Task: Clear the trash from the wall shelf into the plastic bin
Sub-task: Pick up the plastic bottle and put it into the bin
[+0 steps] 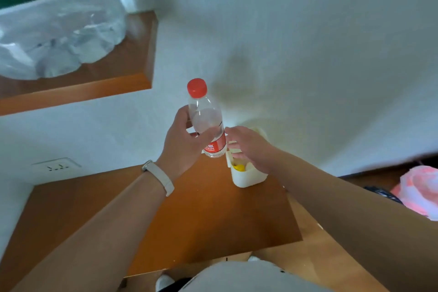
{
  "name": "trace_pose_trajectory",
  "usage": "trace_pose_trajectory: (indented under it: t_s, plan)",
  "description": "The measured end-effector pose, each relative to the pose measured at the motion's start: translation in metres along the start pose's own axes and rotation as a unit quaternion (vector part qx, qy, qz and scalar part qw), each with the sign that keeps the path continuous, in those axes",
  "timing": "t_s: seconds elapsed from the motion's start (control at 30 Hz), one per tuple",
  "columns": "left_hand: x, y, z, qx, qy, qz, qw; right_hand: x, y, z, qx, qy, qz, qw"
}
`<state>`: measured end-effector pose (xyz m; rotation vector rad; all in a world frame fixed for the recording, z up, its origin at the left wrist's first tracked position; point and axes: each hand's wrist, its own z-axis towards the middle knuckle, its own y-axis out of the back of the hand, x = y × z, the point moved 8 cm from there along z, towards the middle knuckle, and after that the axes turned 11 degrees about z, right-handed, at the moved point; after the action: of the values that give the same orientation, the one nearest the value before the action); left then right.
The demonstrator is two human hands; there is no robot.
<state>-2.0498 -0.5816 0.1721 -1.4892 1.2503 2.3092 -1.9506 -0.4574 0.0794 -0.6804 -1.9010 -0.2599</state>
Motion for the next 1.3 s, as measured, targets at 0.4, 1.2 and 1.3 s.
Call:
trace_pose_trajectory:
  t_s: [0.4,1.2,1.3]
  plan:
    - [-0.032,-0.096,0.014,0.088,0.030,-0.001,0.996,-0.001,0.092,-0.019,-0.053,0.042,-0.028,0.997]
    - [0.065,-0.141,-0.005,0.094,0.088,0.100,0.987,-0.045,0.135,0.004,-0.155,0.073,-0.133,0.976]
    - [0.069,-0.138,-0.014,0.095,0.075,0.088,0.989,-0.057,0.138,0.003,-0.150,0.055,-0.135,0.978]
